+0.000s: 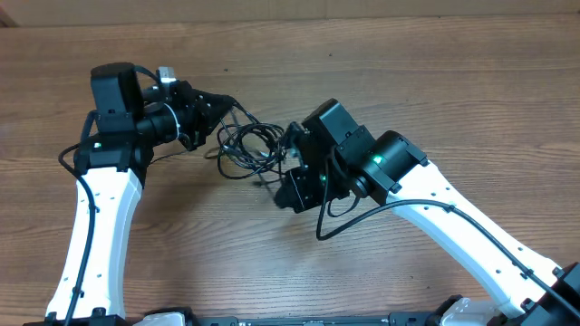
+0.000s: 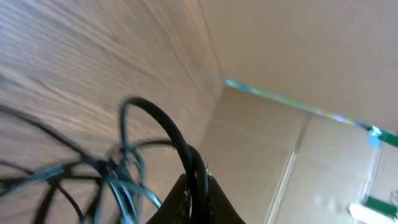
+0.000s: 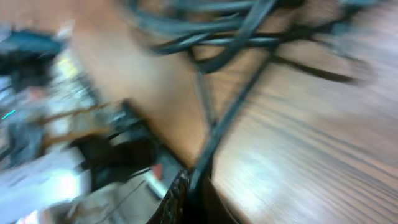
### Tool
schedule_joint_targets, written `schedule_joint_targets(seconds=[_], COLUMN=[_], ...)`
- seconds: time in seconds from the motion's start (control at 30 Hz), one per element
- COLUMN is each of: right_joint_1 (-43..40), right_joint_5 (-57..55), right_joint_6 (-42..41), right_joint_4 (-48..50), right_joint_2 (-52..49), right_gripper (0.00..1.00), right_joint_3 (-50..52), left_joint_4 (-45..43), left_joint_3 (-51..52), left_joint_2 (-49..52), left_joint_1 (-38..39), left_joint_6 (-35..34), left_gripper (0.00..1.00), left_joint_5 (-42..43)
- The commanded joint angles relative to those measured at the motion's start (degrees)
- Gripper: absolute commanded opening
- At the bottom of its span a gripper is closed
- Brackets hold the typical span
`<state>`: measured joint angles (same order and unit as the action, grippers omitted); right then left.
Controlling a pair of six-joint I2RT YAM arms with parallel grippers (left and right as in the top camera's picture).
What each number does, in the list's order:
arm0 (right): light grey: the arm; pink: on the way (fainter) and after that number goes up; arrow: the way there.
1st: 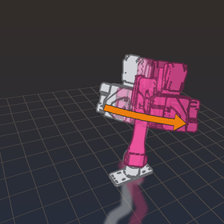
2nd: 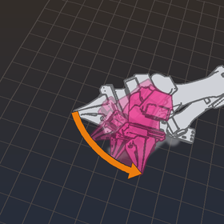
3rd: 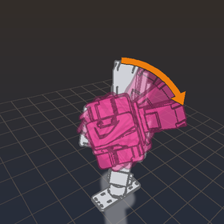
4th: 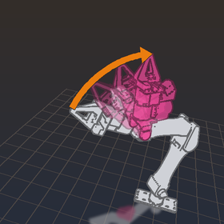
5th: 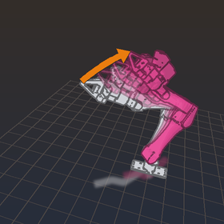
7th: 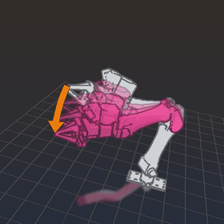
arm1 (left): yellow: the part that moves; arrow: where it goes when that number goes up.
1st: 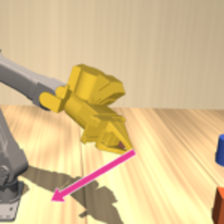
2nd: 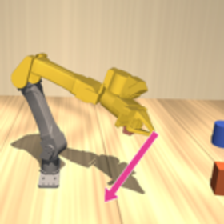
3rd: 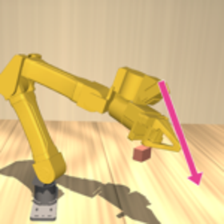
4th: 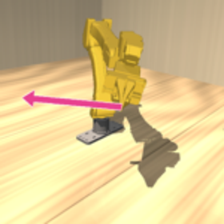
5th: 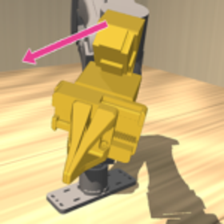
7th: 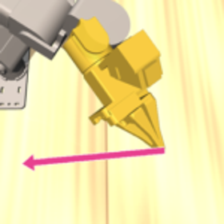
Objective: Untangle cables
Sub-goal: 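Pull both grippers apart, stretching a cable between them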
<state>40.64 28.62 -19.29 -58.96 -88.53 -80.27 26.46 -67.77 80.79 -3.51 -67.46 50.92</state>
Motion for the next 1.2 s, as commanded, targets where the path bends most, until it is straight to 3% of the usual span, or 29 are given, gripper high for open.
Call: schedule_joint_targets(seconds=[0.0,0.07,0.17,0.3,0.57,0.67,0.73,0.97,1.17], right_joint_1=[0.1,0.1,0.1,0.1,0.0,-1.5,-4.4,-15.4,-22.7], right_joint_5=[-18.2,-25.5,-42.7,-52.7,-58.6,-62.8,-64.1,-63.1,-63.1], right_joint_6=[-8.8,-13.4,-27.1,-36.7,-38.1,-43.0,-46.6,-46.9,-46.9], right_joint_4=[-1.0,-2.6,-11.4,-20.9,-24.0,-29.3,-33.0,-33.4,-32.7], right_joint_2=[-0.2,-0.2,-0.2,-0.2,-0.2,-0.2,-0.2,-0.2,-0.2], right_gripper=[0.04,0.04,0.04,0.04,0.04,0.04,0.04,0.04,0.04], right_joint_3=[-0.7,-0.7,-0.7,-0.7,-0.7,-0.7,-0.7,-0.7,-0.7], left_joint_4=[-0.6,-0.6,-2.0,-6.6,-7.1,-7.5,-7.5,-6.7,1.4], left_joint_3=[-1.0,-1.0,-1.0,-1.0,-1.0,-1.0,-1.0,-1.0,-1.0], left_joint_2=[0.1,0.1,0.1,0.1,0.1,0.1,0.1,0.1,0.1], left_joint_1=[-0.2,-0.2,-2.4,-6.4,-11.9,-15.7,-20.5,-31.2,-34.4], left_joint_6=[2.0,4.7,6.6,6.7,13.3,13.5,13.7,15.9,21.6], left_gripper=[0.05,0.04,0.04,0.04,0.04,0.04,0.04,0.04,0.04], left_joint_5=[12.1,14.6,18.6,22.8,20.6,19.0,17.1,11.4,6.0])
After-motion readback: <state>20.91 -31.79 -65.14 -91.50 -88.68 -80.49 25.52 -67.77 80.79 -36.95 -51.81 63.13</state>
